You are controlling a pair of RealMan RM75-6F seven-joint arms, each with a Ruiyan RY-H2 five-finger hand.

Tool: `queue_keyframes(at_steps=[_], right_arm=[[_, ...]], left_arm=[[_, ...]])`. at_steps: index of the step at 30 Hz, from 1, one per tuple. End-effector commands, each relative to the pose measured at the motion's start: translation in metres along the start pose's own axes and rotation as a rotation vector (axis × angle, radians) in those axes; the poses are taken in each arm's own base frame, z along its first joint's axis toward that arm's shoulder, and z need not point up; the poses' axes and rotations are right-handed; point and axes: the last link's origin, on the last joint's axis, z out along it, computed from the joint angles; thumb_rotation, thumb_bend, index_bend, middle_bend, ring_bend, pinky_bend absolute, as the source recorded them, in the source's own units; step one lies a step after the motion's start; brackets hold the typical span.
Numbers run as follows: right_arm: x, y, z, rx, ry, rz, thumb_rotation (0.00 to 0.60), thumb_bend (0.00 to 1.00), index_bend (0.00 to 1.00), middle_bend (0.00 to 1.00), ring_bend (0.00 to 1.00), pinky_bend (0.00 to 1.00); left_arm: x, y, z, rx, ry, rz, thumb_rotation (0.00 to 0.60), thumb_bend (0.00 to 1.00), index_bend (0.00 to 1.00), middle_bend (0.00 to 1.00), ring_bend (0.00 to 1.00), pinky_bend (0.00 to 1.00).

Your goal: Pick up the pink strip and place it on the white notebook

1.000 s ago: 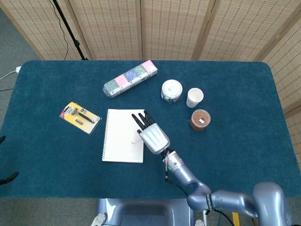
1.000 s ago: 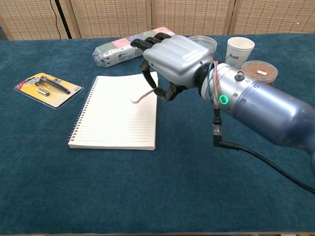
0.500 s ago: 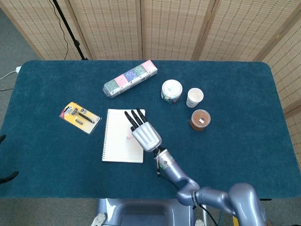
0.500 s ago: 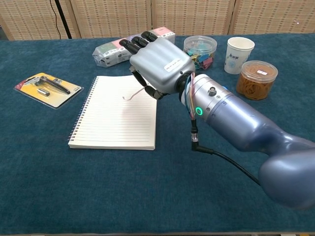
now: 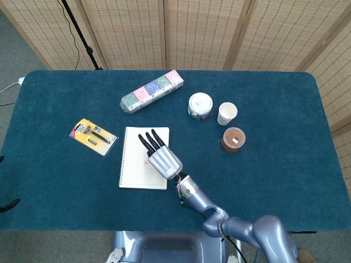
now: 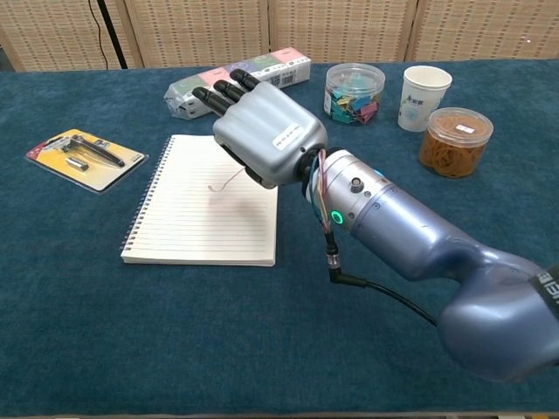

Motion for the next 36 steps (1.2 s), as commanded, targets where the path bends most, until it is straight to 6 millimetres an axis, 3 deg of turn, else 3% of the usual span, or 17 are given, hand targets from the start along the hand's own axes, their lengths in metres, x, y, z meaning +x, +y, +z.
queue_keyframes(at_steps=[1,20,22,25,29,36], right_arm=[[-0.002,-0.002,-0.001,0.003,-0.001,-0.005,0.6,0.64,0.64,0.0,0.0,0.05],[-0.007,-0.024,-0.007,0.038,-0.02,0.0,0.6,0.64,0.61,0.0,0.0,0.05],[-0.007,-0.026,-0.007,0.04,-0.02,0.001,0.6,0.64,0.57,0.0,0.0,0.05],[-0.007,-0.027,-0.007,0.038,-0.022,0.007,0.6,0.62,0.4,0.0,0.0,0.05],[-0.009,-0.026,-0.007,0.03,-0.038,0.024,0.6,0.48,0.18,0.0,0.0,0.05],[-0.005,-0.02,-0.01,0.023,-0.031,0.019,0.6,0.44,0.08,0.0,0.0,0.04]], left_arm=[[0.0,0.0,0.0,0.0,0.001,-0.002,0.6,0.0,0.0,0.0,0.0,0.0],[0.002,-0.002,-0.002,0.0,0.006,-0.01,0.6,0.0,0.0,0.0,0.0,0.0],[0.002,-0.002,-0.002,0.0,0.006,-0.012,0.6,0.0,0.0,0.0,0.0,0.0],[0.003,-0.003,-0.002,0.002,0.009,-0.014,0.6,0.0,0.0,0.0,0.0,0.0],[0.003,-0.003,-0.002,0.001,0.011,-0.017,0.6,0.0,0.0,0.0,0.0,0.0],[0.003,-0.003,-0.002,0.0,0.008,-0.017,0.6,0.0,0.0,0.0,0.0,0.0]])
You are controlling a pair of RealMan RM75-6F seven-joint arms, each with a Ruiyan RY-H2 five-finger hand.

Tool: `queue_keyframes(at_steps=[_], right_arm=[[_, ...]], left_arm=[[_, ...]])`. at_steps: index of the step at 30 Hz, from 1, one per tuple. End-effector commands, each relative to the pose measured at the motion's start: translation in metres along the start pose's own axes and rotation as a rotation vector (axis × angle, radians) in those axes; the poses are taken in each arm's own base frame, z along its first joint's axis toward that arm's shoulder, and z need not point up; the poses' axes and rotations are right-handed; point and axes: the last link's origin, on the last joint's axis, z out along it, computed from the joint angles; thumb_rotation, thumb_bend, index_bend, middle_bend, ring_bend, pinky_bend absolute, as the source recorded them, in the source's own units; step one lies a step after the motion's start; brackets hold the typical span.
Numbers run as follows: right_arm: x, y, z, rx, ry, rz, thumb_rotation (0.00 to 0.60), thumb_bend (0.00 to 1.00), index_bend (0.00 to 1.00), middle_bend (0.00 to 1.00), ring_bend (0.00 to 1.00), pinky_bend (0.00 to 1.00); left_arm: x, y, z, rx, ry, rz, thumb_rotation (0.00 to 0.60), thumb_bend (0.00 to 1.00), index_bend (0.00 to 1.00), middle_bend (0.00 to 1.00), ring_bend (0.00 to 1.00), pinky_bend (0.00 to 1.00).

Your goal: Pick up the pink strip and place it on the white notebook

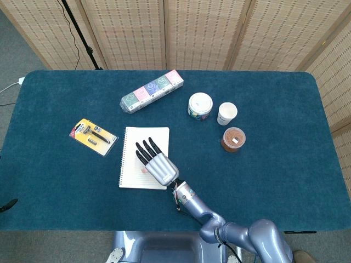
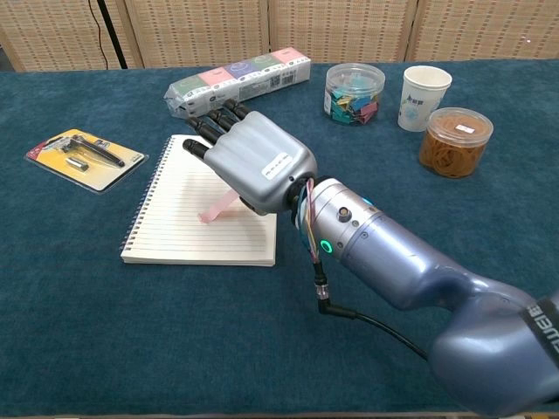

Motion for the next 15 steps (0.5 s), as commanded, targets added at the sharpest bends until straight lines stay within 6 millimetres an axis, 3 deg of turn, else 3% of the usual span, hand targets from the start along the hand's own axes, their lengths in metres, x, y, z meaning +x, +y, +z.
queue_keyframes(at_steps=[1,6,9,12,15], right_arm=[[0.003,0.004,-0.002,-0.003,0.015,-0.007,0.6,0.44,0.07,0.0,0.0,0.04],[0.015,0.019,-0.007,-0.027,0.061,-0.009,0.6,0.42,0.04,0.0,0.0,0.01],[0.022,0.033,-0.01,-0.056,0.084,-0.011,0.6,0.34,0.03,0.0,0.0,0.0],[0.03,0.053,-0.015,-0.094,0.097,-0.014,0.6,0.12,0.02,0.0,0.0,0.0],[0.037,0.077,-0.021,-0.138,0.098,-0.007,0.6,0.0,0.01,0.0,0.0,0.0]], left_arm=[[0.0,0.0,0.0,0.0,0.0,0.0,0.6,0.0,0.0,0.0,0.0,0.0],[-0.001,0.001,-0.001,-0.003,-0.003,0.002,0.6,0.0,0.0,0.0,0.0,0.0],[-0.002,0.002,-0.001,-0.009,-0.008,0.005,0.6,0.0,0.0,0.0,0.0,0.0],[-0.003,0.005,-0.002,-0.026,-0.017,0.012,0.6,0.0,0.0,0.0,0.0,0.0],[-0.006,0.01,-0.001,-0.061,-0.031,0.024,0.6,0.0,0.0,0.0,0.0,0.0]])
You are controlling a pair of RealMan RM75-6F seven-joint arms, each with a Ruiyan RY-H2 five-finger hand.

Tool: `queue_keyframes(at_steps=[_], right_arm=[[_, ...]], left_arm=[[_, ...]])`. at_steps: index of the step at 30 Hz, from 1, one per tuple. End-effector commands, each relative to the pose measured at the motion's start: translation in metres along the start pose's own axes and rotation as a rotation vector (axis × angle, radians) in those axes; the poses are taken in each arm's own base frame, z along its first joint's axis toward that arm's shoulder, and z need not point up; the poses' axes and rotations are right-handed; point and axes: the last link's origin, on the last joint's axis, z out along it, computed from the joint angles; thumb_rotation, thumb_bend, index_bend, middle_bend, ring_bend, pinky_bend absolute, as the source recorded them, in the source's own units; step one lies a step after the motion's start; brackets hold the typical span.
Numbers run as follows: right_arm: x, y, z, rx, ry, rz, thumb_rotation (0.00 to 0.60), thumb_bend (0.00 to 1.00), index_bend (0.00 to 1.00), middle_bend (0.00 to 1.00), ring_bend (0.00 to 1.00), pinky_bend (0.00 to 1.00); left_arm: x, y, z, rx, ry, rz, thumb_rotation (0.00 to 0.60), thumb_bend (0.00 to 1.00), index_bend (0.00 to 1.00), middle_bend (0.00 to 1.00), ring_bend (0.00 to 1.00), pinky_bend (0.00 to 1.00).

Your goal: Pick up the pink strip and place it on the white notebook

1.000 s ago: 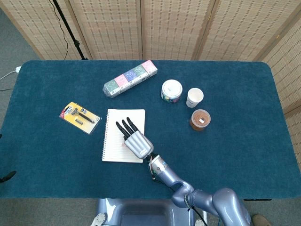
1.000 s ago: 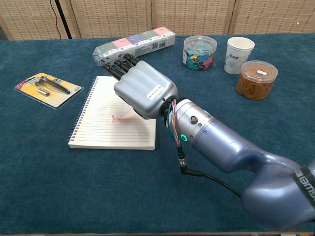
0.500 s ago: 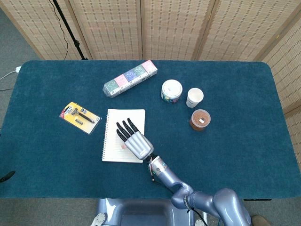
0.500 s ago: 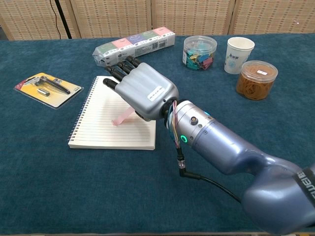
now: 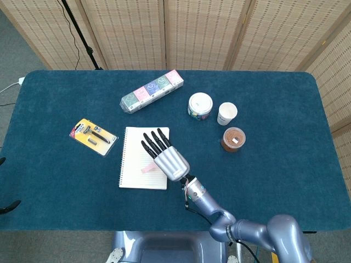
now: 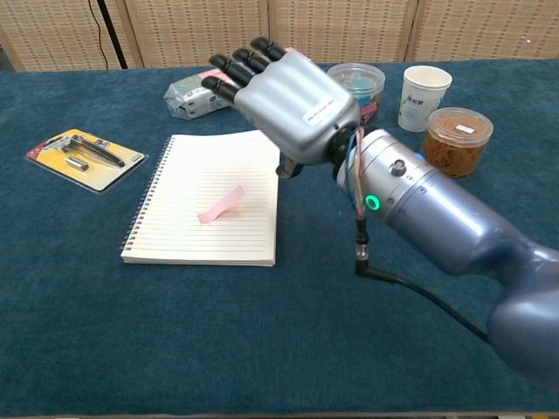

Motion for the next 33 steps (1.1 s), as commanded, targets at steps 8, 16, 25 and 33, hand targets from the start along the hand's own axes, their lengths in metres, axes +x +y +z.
queue_keyframes(at_steps=[8,16,25,33], right_arm=[[0.025,0.096,-0.037,-0.15,-0.013,0.055,0.6,0.0,0.01,0.0,0.0,0.0],[0.033,0.167,-0.108,-0.224,-0.06,0.145,0.6,0.0,0.02,0.0,0.0,0.0],[0.043,0.202,-0.185,-0.351,-0.144,0.18,0.6,0.0,0.03,0.0,0.0,0.0],[0.041,0.211,-0.25,-0.445,-0.244,0.239,0.6,0.0,0.06,0.0,0.0,0.0]], left_arm=[[-0.009,0.022,0.018,-0.171,-0.167,0.026,0.6,0.0,0.0,0.0,0.0,0.0],[-0.013,0.061,0.061,-0.282,-0.254,0.087,0.6,0.0,0.0,0.0,0.0,0.0],[-0.024,0.114,0.09,-0.375,-0.333,0.116,0.6,0.0,0.14,0.0,0.0,0.0],[-0.047,0.155,0.108,-0.412,-0.396,0.131,0.6,0.0,0.21,0.0,0.0,0.0]])
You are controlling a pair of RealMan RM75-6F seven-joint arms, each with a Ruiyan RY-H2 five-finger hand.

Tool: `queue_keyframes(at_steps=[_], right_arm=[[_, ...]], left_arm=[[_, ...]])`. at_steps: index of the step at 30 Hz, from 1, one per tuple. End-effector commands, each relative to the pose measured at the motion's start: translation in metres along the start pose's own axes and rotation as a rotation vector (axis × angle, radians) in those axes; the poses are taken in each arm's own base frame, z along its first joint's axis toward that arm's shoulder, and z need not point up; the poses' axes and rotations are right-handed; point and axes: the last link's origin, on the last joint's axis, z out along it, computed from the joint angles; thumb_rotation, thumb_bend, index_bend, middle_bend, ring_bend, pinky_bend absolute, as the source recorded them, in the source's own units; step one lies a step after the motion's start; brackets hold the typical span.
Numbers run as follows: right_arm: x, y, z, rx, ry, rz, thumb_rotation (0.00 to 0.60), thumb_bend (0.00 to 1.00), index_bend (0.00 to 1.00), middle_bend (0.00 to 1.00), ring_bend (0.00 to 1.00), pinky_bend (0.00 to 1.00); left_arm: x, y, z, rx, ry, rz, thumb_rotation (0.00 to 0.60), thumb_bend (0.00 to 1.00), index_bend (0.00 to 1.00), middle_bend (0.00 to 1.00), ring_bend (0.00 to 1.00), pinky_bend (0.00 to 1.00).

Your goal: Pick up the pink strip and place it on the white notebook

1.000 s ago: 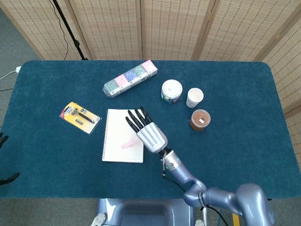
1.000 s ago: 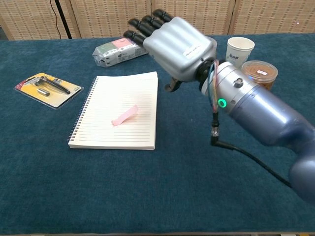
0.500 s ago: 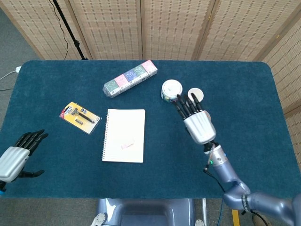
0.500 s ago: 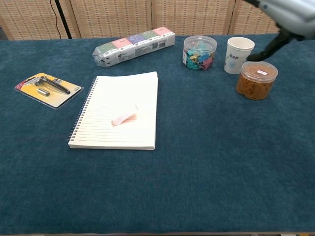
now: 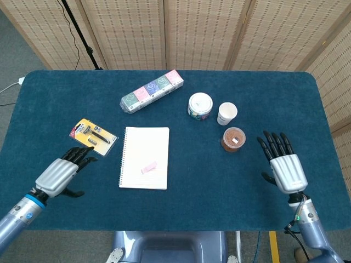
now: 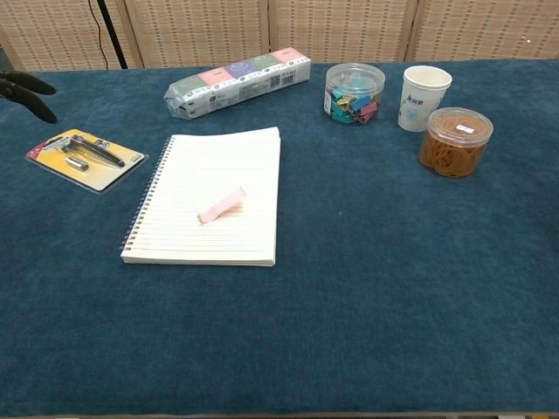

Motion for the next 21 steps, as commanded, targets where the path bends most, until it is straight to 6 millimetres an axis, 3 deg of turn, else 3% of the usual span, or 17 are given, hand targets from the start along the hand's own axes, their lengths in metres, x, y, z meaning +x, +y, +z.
queue_keyframes(at_steps=[1,7,16,17,20,21], right_arm=[[-0.002,0.013,-0.018,-0.047,-0.033,0.018,0.6,0.0,0.06,0.0,0.0,0.0],[0.004,0.023,-0.047,-0.145,-0.061,0.053,0.6,0.0,0.06,0.0,0.0,0.0],[0.012,0.022,-0.06,-0.172,-0.074,0.142,0.6,0.0,0.1,0.0,0.0,0.0],[0.014,0.023,-0.06,-0.171,-0.074,0.145,0.6,0.0,0.1,0.0,0.0,0.0],[0.02,0.023,-0.06,-0.18,-0.052,0.175,0.6,0.0,0.11,0.0,0.0,0.0],[0.019,0.024,-0.061,-0.18,-0.058,0.173,0.6,0.0,0.11,0.0,0.0,0.0]], left_arm=[[-0.002,0.02,0.021,-0.031,-0.017,0.002,0.6,0.0,0.21,0.0,0.0,0.0],[-0.012,0.045,0.052,-0.06,-0.05,0.031,0.6,0.0,0.24,0.0,0.0,0.0],[-0.03,0.078,0.087,-0.089,-0.099,0.081,0.595,0.0,0.26,0.0,0.0,0.0],[-0.033,0.083,0.091,-0.093,-0.106,0.087,0.549,0.0,0.26,0.0,0.0,0.0],[-0.04,0.103,0.106,-0.095,-0.127,0.045,0.331,0.0,0.28,0.0,0.0,0.0],[-0.04,0.107,0.11,-0.092,-0.121,0.021,0.295,0.0,0.3,0.0,0.0,0.0]])
